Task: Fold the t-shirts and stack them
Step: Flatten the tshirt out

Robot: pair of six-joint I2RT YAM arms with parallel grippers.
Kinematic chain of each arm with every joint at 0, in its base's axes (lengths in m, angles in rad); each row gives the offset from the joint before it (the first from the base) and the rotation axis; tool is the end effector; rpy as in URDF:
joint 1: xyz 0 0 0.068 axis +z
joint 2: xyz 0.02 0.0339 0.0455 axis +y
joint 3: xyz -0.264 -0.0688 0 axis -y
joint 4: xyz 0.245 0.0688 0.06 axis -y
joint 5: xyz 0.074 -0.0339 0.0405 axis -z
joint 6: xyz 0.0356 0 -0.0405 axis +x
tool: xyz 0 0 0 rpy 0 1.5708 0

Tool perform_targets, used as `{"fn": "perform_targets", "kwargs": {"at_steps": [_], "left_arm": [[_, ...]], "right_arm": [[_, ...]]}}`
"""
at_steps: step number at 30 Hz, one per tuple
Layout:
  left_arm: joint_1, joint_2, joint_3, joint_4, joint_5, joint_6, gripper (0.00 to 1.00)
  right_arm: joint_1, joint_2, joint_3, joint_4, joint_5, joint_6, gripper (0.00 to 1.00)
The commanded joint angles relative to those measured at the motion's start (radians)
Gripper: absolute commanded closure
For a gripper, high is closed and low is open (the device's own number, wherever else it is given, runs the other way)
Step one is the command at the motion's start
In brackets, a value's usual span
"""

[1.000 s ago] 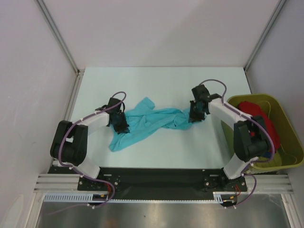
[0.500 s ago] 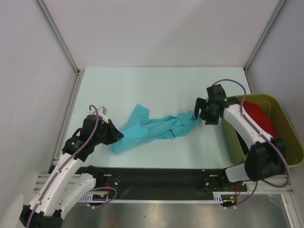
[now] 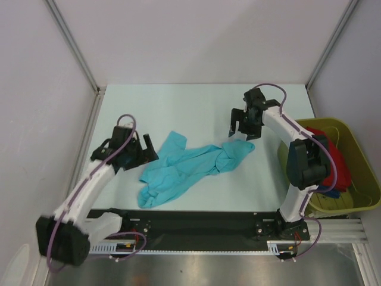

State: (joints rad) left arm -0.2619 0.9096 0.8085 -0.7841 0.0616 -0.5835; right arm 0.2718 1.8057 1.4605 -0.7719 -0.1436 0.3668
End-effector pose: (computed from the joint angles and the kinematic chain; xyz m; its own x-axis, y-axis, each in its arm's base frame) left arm 0.1704 -0.0480 0.2720 -0.7871 -0.3583 -0.5021 -0.1648 0.9065 -0.3886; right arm 0.3648 0.1070 0.2456 -0.9252 0.1106 -0.3630 0.0061 0.9608 0.2773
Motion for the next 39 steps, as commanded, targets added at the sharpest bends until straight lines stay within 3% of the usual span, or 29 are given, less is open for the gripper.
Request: {"fn": "perform_targets", "kwargs": {"at_steps": [1, 5, 8, 15, 18, 19, 20, 21, 23, 24, 26, 28, 29, 30, 31, 39], "left_arm": [[0.032, 0.312, 0.076, 0.170, -0.014, 0.194, 0.00], [0.033, 0.544, 0.164, 0.239, -0.026, 0.280, 0.00], [0.035, 0.737, 0.267, 0.203, 0.003, 0.313, 0.02], [0.035, 0.912, 0.357, 0.227, 0.018, 0.343, 0.13], [0.039, 0.969, 0.385, 0.230, 0.032, 0.353, 0.30], [0.042, 0.974, 0.388, 0.235, 0.027, 0.353, 0.46], [0.046, 0.971, 0.391, 0.243, 0.018, 0.352, 0.52], [0.052, 0.956, 0.394, 0.244, 0.014, 0.347, 0.64], [0.053, 0.925, 0.397, 0.247, 0.001, 0.349, 0.76], [0.055, 0.895, 0.396, 0.249, -0.005, 0.347, 0.89], [0.055, 0.884, 0.394, 0.253, 0.012, 0.346, 1.00], [0.055, 0.890, 0.408, 0.238, 0.040, 0.337, 0.96], [0.055, 0.893, 0.409, 0.214, 0.047, 0.330, 0.85], [0.055, 0.890, 0.396, 0.212, 0.056, 0.317, 0.54], [0.055, 0.873, 0.382, 0.218, 0.084, 0.306, 0.47], [0.053, 0.767, 0.235, 0.232, 0.066, 0.306, 0.40]], "right_arm": [[0.021, 0.038, 0.072, -0.044, 0.041, -0.106, 0.12], [0.085, 0.099, 0.116, -0.066, 0.087, -0.146, 0.12], [0.113, 0.129, 0.120, -0.069, 0.113, -0.149, 0.13], [0.149, 0.207, 0.147, -0.032, 0.187, -0.178, 0.19], [0.150, 0.288, 0.219, -0.063, 0.208, -0.161, 0.26], [0.153, 0.303, 0.228, -0.064, 0.222, -0.160, 0.30], [0.155, 0.307, 0.233, -0.067, 0.240, -0.160, 0.36], [0.156, 0.310, 0.238, -0.072, 0.254, -0.157, 0.55], [0.156, 0.291, 0.244, -0.082, 0.275, -0.154, 0.67], [0.155, 0.281, 0.238, -0.075, 0.277, -0.154, 0.72], [0.155, 0.252, 0.225, -0.060, 0.274, -0.149, 0.81], [0.155, 0.241, 0.227, -0.063, 0.272, -0.140, 0.82], [0.155, 0.233, 0.227, -0.066, 0.263, -0.140, 0.80], [0.155, 0.231, 0.227, -0.067, 0.260, -0.140, 0.77], [0.155, 0.227, 0.225, -0.070, 0.247, -0.141, 0.74], [0.155, 0.181, 0.141, -0.037, 0.213, -0.126, 0.74]]}}
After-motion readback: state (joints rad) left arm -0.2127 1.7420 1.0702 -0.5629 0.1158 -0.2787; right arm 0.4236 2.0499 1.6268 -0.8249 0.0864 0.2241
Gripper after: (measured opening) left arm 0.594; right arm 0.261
